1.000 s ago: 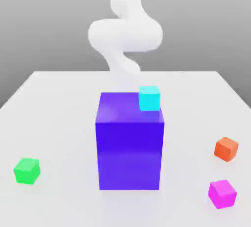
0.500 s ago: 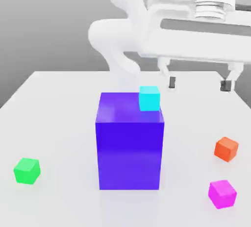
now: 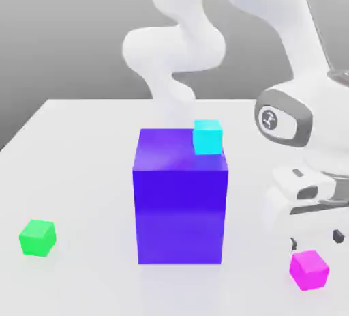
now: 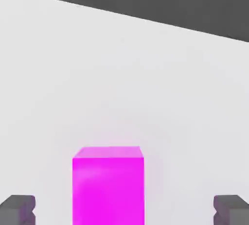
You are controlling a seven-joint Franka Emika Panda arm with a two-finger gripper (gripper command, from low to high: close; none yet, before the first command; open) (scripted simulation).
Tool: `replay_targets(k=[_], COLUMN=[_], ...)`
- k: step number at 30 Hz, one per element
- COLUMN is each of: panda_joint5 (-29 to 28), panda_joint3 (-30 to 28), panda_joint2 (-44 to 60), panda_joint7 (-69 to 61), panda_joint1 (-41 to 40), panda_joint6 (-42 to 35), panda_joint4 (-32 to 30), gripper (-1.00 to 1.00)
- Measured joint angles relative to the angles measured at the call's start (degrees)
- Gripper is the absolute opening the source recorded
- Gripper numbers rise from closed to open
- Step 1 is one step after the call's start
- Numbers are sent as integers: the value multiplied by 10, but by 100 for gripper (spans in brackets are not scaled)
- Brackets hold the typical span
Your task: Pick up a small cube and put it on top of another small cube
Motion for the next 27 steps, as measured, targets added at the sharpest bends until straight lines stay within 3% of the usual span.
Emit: replay_targets(k=[2, 3, 10, 16, 27], panda_joint5=[-27, -32, -32, 44, 120], panda_joint3=[-30, -41, -40, 9, -97], panda_joint2=[42, 54, 52, -46, -116], panda_joint7=[21, 25, 25, -40, -176], panda_joint1=[25, 35, 34, -29, -210], panda_joint6=[31, 40, 40, -29, -51], panda_joint4=[10, 13, 12, -15, -57], gripper=[0, -100, -100, -100, -100])
